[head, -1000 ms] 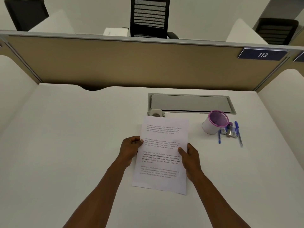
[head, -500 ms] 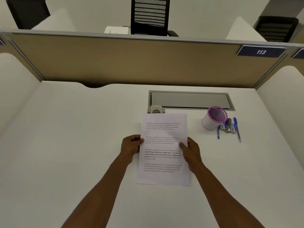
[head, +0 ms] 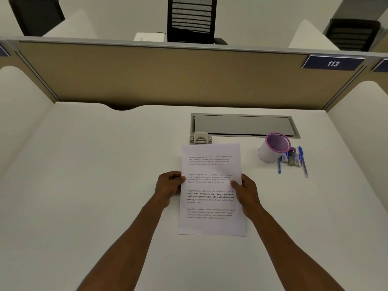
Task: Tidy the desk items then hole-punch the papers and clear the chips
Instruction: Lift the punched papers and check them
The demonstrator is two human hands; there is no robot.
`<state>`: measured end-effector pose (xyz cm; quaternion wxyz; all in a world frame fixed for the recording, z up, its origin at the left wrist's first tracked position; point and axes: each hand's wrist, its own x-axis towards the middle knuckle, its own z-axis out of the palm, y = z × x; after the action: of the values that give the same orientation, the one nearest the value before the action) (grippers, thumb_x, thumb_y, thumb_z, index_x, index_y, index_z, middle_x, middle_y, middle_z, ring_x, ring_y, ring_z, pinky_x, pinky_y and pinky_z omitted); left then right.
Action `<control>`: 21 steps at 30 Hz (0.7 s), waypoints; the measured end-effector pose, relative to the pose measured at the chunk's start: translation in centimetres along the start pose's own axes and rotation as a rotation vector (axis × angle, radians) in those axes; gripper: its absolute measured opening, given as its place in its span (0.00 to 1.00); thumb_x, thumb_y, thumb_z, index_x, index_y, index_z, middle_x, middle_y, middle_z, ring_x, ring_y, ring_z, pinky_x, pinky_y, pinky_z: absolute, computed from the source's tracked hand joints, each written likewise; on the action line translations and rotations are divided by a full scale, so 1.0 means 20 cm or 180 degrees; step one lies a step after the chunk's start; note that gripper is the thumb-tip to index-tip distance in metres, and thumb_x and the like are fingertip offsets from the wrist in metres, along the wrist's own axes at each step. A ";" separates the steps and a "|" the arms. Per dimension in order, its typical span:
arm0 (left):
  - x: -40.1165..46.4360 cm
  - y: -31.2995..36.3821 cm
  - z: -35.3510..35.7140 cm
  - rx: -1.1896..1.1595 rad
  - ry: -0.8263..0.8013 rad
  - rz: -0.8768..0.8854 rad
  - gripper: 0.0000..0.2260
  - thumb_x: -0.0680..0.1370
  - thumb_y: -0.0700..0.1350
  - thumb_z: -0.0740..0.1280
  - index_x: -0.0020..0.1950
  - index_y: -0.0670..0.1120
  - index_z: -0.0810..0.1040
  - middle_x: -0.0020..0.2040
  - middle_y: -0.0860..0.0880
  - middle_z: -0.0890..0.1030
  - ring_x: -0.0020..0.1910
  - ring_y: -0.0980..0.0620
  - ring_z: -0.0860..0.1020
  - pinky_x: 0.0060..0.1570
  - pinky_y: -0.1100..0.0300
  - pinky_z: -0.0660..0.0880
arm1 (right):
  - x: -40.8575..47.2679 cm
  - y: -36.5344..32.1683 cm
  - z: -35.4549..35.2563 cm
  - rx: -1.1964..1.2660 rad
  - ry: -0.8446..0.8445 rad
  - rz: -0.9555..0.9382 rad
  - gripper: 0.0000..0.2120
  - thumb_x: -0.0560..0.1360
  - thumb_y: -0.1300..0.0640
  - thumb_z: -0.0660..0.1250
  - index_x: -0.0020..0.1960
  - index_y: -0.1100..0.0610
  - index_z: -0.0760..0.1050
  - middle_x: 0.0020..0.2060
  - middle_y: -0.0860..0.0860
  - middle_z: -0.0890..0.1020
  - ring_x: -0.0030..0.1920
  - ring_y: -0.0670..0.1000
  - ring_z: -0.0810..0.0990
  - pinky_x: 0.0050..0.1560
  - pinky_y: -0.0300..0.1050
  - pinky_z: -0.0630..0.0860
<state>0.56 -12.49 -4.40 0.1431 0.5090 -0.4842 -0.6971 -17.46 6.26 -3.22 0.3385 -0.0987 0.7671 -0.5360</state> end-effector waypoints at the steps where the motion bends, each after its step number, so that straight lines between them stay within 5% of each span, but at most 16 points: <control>1: -0.01 0.00 -0.01 -0.0006 -0.0020 -0.0005 0.07 0.76 0.38 0.71 0.54 0.41 0.82 0.46 0.43 0.86 0.44 0.43 0.86 0.42 0.51 0.83 | -0.01 0.00 0.00 0.0014 -0.0007 0.0000 0.10 0.78 0.59 0.66 0.58 0.52 0.78 0.51 0.50 0.85 0.50 0.55 0.84 0.54 0.60 0.81; 15: -0.07 0.01 0.00 0.0105 -0.0221 0.0322 0.09 0.79 0.40 0.68 0.59 0.42 0.80 0.50 0.43 0.86 0.49 0.43 0.85 0.47 0.50 0.82 | -0.07 -0.05 -0.03 0.0324 -0.0031 -0.0175 0.11 0.79 0.59 0.65 0.60 0.53 0.78 0.53 0.51 0.84 0.51 0.56 0.84 0.54 0.61 0.81; 21: -0.14 0.16 0.13 0.0186 -0.0364 0.0995 0.07 0.78 0.43 0.71 0.55 0.46 0.82 0.50 0.43 0.84 0.50 0.42 0.84 0.49 0.42 0.82 | -0.12 -0.24 -0.16 0.0574 0.0024 -0.0467 0.10 0.79 0.62 0.65 0.56 0.51 0.79 0.51 0.51 0.85 0.48 0.54 0.85 0.45 0.49 0.83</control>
<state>-1.39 -10.68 -0.13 0.2072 0.3909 -0.5849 -0.6799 -18.68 7.96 2.65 0.3030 -0.1218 0.7077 -0.6265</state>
